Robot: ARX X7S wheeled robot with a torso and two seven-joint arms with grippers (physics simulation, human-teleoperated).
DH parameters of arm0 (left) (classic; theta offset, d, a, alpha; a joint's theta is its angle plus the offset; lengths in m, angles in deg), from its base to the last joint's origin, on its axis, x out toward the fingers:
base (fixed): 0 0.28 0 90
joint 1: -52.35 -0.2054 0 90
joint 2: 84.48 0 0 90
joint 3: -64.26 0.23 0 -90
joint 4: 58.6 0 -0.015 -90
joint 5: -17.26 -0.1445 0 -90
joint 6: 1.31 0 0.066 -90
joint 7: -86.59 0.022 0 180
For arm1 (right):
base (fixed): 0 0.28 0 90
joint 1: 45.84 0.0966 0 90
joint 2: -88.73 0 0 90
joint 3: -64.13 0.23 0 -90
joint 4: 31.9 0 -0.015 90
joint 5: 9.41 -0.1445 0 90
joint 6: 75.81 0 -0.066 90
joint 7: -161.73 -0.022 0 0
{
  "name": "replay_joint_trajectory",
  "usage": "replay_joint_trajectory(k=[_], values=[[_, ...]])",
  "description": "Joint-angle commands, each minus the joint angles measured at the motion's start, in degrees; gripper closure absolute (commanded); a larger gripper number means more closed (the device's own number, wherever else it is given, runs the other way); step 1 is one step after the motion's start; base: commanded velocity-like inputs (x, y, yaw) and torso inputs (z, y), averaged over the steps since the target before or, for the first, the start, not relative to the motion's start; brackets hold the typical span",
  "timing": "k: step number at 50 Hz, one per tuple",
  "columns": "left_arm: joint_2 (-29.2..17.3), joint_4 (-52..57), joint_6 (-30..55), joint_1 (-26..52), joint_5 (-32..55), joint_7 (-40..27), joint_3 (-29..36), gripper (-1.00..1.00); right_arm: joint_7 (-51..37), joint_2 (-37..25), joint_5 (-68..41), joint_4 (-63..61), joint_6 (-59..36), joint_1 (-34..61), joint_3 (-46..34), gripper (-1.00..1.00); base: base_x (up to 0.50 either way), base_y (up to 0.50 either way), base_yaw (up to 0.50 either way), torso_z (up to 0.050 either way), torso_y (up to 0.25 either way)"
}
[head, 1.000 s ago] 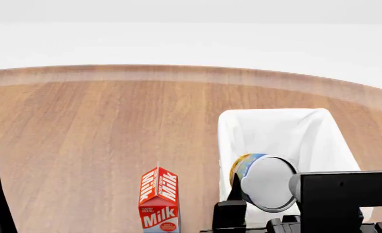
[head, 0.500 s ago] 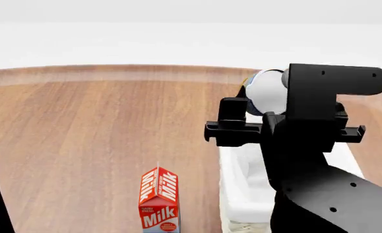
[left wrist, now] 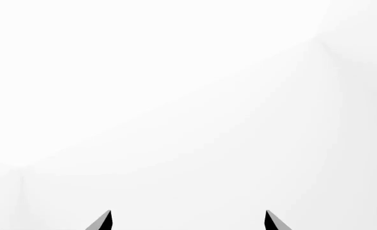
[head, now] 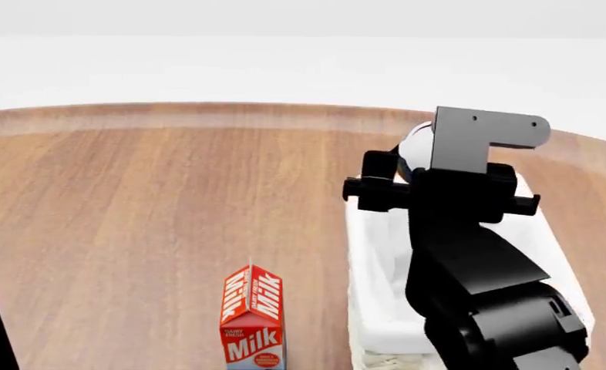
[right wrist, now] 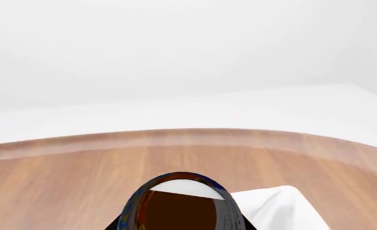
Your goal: Pick up the alphabet soup and the tomato sauce, and put them in the basket.
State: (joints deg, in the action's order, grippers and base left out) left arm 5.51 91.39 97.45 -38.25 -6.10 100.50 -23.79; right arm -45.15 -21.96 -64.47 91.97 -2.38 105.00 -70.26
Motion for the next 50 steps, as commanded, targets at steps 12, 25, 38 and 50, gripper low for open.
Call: replay_joint_trajectory(k=[12,25,38,50], values=[[0.0,0.0,0.0,0.5,0.1,0.3,-0.4,-1.0,8.9,9.4,9.5,29.3,8.5,4.4,-1.3,1.0,0.0,0.0,0.0,0.0,0.001],[0.0,0.0,0.2,0.3,0.0,0.4,-0.3,-1.0,9.1,10.7,9.9,36.2,10.2,5.2,-0.7,1.0,0.0,0.0,0.0,0.001,0.001],[0.0,0.0,0.6,0.7,-0.3,0.3,0.4,-1.0,10.7,11.4,9.9,38.7,10.3,4.5,-0.4,1.0,0.0,0.0,0.0,0.0,0.001],[0.0,0.0,0.4,0.2,-0.1,0.2,0.2,-1.0,10.7,11.5,10.2,38.2,9.8,4.2,-0.1,1.0,0.0,0.0,0.0,0.0,0.0]])
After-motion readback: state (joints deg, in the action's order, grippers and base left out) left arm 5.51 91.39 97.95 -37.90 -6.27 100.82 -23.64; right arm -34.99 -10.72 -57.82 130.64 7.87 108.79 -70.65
